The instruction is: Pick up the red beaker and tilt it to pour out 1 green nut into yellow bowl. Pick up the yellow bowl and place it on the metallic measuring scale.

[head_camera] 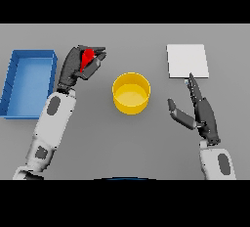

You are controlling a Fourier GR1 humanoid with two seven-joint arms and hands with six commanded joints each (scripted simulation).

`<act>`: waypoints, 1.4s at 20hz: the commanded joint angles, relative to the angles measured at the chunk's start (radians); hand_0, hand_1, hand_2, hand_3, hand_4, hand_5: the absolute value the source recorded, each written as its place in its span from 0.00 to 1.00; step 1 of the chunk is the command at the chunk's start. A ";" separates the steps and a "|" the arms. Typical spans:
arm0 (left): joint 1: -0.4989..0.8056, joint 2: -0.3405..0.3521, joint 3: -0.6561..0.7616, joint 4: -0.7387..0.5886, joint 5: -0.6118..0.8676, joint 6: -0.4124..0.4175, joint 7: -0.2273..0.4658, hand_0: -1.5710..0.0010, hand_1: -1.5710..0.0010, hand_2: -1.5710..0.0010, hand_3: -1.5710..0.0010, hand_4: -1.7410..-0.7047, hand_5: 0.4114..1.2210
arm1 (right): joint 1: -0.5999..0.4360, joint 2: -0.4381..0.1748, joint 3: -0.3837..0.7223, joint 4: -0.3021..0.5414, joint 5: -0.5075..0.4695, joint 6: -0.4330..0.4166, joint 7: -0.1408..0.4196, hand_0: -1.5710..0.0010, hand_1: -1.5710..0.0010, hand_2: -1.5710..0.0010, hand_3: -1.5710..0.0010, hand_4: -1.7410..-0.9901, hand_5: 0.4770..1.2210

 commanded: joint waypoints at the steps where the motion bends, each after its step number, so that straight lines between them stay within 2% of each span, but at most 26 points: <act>1: 0.003 0.010 -0.007 -0.011 -0.012 -0.008 0.011 0.00 0.00 0.00 0.01 0.12 0.93 | 0.012 -0.003 0.001 -0.013 0.001 0.000 -0.003 1.00 1.00 1.00 1.00 0.62 0.26; 5: 0.000 0.044 -0.032 -0.023 -0.055 -0.038 0.031 0.00 0.00 0.00 0.01 0.10 0.89 | 0.010 -0.001 -0.007 -0.018 -0.005 -0.007 0.019 1.00 1.00 1.00 1.00 0.62 0.28; 9: -0.058 0.106 -0.152 -0.038 -0.211 -0.086 0.090 0.00 0.00 0.00 0.00 0.04 0.88 | 0.004 0.009 -0.005 -0.012 -0.016 -0.001 0.029 1.00 1.00 1.00 1.00 0.63 0.28; 13: -0.134 0.172 -0.273 -0.014 -0.363 -0.184 0.149 0.00 0.00 0.00 0.00 0.02 0.92 | 0.011 0.004 0.001 -0.017 0.001 -0.006 0.025 1.00 1.00 1.00 1.00 0.60 0.29; 17: -0.219 0.204 -0.379 0.024 -0.465 -0.310 0.142 0.00 0.00 0.00 0.00 0.01 0.97 | 0.016 -0.008 -0.005 -0.038 0.002 -0.008 0.029 1.00 1.00 1.00 1.00 0.60 0.29; 18: -0.237 0.212 -0.401 0.036 -0.489 -0.345 0.141 0.00 0.00 0.00 0.00 0.06 0.98 | 0.009 0.000 -0.004 -0.030 0.004 -0.013 0.049 1.00 1.00 1.00 1.00 0.60 0.29; 20: -0.274 0.214 -0.447 0.062 -0.540 -0.399 0.141 0.00 0.00 0.00 0.00 0.13 0.98 | 0.018 0.008 -0.008 -0.027 -0.022 0.001 0.045 1.00 1.00 1.00 1.00 0.61 0.27; 23: -0.336 0.212 -0.522 0.099 -0.616 -0.480 0.154 0.00 0.00 0.00 0.14 0.08 0.99 | 0.009 0.031 -0.010 -0.010 -0.035 -0.003 0.050 1.00 1.00 1.00 1.00 0.62 0.23; 26: -0.397 0.210 -0.587 0.144 -0.683 -0.540 0.150 0.00 0.00 0.00 0.17 0.05 1.00 | 0.019 0.025 -0.023 -0.019 -0.057 0.005 0.038 1.00 1.00 1.00 1.00 0.59 0.20; 28: -0.445 0.211 -0.618 0.170 -0.713 -0.567 0.117 0.00 0.00 0.00 0.21 0.04 1.00 | 0.007 0.027 -0.030 -0.011 -0.072 0.010 0.060 1.00 1.00 1.00 1.00 0.59 0.18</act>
